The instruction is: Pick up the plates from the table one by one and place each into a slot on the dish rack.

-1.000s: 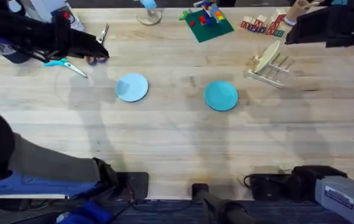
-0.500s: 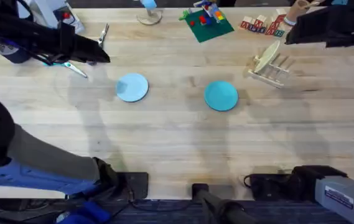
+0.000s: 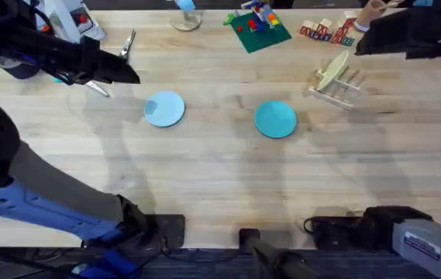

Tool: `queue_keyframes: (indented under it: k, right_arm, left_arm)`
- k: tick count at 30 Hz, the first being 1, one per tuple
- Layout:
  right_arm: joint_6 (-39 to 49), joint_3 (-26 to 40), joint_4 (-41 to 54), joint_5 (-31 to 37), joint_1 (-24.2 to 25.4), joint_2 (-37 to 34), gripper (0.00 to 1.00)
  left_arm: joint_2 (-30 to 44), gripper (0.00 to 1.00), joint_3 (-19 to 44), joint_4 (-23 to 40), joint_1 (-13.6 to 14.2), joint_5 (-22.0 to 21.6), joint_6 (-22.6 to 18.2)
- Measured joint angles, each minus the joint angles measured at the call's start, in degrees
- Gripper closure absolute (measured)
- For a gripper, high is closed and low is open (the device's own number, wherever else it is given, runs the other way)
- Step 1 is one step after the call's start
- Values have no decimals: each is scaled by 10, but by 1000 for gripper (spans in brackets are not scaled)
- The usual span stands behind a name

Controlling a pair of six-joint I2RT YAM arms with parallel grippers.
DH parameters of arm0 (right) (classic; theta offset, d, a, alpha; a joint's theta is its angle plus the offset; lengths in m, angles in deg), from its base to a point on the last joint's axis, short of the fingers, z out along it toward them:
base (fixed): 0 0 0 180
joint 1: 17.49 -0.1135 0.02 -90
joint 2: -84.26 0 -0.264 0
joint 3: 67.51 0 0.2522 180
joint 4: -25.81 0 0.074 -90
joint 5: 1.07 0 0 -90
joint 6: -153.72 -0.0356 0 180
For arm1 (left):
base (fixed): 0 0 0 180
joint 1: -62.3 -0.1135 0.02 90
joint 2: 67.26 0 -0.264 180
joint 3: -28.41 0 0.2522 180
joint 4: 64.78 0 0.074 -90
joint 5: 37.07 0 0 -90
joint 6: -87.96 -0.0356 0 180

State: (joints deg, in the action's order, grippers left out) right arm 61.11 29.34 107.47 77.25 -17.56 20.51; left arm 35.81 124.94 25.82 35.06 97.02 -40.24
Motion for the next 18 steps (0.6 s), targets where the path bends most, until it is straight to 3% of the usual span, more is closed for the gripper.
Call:
queue_keyframes:
  k: [18]
  right_arm:
    - [0,0,0,0,0,0,5]
  left_arm:
    - [82,959,-21,-27,0,-6,-4]
